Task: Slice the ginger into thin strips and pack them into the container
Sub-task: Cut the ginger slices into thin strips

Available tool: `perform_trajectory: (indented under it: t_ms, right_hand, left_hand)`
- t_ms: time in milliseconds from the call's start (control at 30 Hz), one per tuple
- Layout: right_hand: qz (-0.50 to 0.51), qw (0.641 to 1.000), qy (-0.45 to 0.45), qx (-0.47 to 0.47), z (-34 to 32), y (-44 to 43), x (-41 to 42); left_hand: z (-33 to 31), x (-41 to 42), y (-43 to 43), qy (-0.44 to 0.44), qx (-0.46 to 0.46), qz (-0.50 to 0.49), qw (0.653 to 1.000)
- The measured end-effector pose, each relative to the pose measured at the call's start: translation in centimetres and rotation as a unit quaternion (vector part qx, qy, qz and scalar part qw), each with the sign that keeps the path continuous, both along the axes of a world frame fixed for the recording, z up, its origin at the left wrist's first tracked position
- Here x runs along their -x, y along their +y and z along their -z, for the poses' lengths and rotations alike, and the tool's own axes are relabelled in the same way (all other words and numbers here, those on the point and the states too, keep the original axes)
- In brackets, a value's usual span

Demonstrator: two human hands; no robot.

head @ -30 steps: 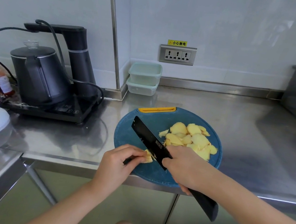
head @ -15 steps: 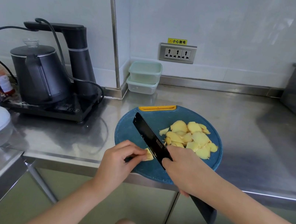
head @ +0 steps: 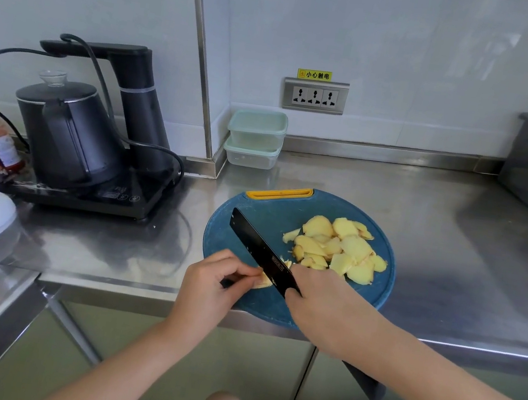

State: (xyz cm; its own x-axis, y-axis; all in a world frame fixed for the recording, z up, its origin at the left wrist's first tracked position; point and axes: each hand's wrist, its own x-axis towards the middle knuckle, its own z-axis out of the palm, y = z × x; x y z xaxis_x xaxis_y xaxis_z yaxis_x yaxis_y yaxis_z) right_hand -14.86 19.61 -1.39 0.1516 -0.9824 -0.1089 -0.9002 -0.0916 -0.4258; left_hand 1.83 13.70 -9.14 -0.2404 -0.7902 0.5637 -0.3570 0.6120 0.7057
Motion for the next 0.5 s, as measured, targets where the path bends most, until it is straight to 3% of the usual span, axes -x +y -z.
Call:
perform_trajectory:
  t_ms: [300, 500]
  right_hand:
    - [-0.032, 0.998, 0.061, -0.009, 0.5, -0.7, -0.5]
    - [-0.013, 0.998, 0.044, -0.033, 0.5, -1.4, -1.3]
  left_hand:
    - [0.0, 0.0, -0.2, 0.009, 0.007, -0.007, 1.000]
    - [-0.1, -0.1, -0.1, 0.012, 0.010, -0.001, 1.000]
